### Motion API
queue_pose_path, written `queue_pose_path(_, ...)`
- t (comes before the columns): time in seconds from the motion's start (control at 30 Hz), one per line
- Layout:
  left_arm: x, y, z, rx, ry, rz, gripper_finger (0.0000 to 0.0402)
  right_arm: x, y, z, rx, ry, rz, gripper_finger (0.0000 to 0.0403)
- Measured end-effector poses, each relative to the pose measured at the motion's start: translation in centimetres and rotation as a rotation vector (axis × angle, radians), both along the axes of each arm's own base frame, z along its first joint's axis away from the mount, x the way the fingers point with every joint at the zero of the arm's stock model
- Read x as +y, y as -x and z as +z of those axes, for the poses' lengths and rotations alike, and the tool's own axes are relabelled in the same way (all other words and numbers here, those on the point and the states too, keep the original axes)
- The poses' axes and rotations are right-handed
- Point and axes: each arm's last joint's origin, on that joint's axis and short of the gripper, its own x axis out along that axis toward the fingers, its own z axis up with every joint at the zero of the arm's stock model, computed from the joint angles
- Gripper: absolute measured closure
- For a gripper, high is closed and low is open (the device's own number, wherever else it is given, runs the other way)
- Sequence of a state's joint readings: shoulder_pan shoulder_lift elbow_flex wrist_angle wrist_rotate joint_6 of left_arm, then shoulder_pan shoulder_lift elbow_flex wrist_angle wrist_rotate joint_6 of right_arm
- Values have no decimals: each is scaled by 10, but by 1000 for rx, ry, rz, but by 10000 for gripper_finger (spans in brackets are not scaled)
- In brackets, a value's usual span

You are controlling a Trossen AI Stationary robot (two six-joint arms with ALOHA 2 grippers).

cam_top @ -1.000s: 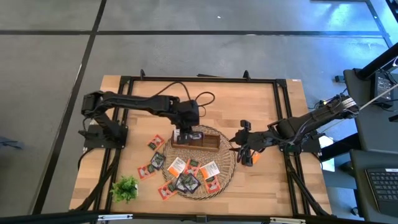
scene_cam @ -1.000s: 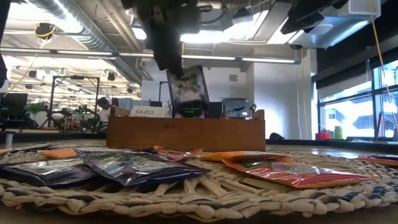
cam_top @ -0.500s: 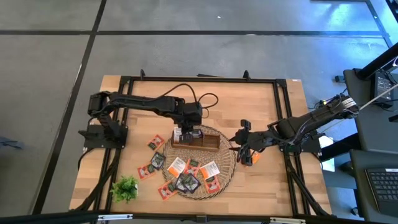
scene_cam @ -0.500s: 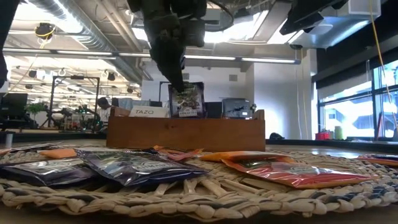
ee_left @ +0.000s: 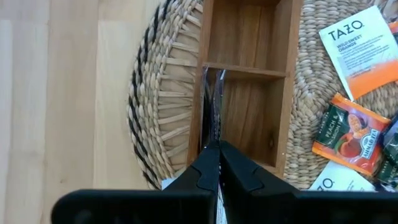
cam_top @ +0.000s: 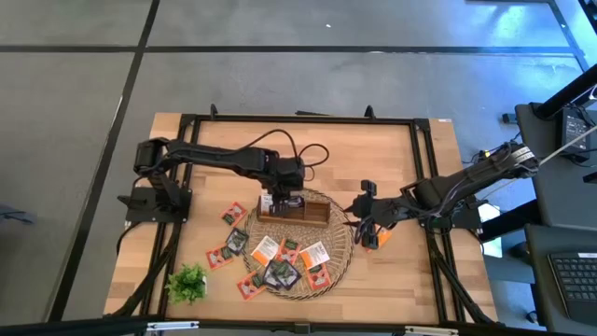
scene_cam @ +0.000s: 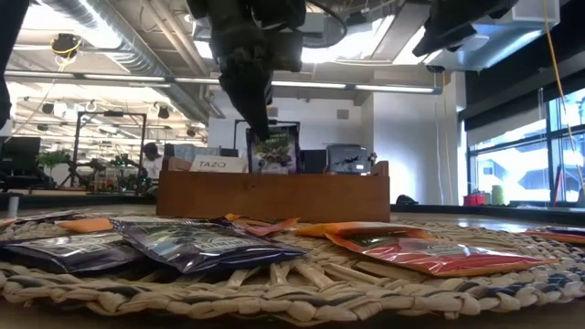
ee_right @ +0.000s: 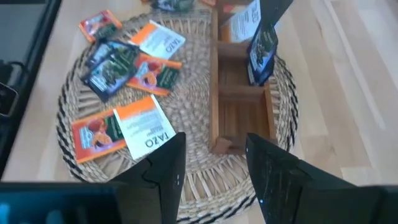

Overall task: Pick & Place Tea
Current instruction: Put the violet tea bag into the middle slot of the wooden organizer

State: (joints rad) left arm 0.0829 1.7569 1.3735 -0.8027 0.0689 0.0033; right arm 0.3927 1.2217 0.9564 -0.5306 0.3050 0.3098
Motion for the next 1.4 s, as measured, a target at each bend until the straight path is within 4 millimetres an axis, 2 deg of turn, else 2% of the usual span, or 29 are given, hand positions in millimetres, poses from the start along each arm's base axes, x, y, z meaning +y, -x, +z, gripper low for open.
queue_pose_path(0.17, 0, -6, -11, 17, 1, -1, 400, -1, 2, -14, 20, 3, -5, 234)
queue_pose_path(1.07, 0, -6, -12, 20, 2, -3, 399, -1, 2, -15, 18, -13, -17, 234)
queue_pose_path(1.4, 2, -7, -12, 21, -42, 33, 341, -1, 2, -15, 19, -13, -17, 234)
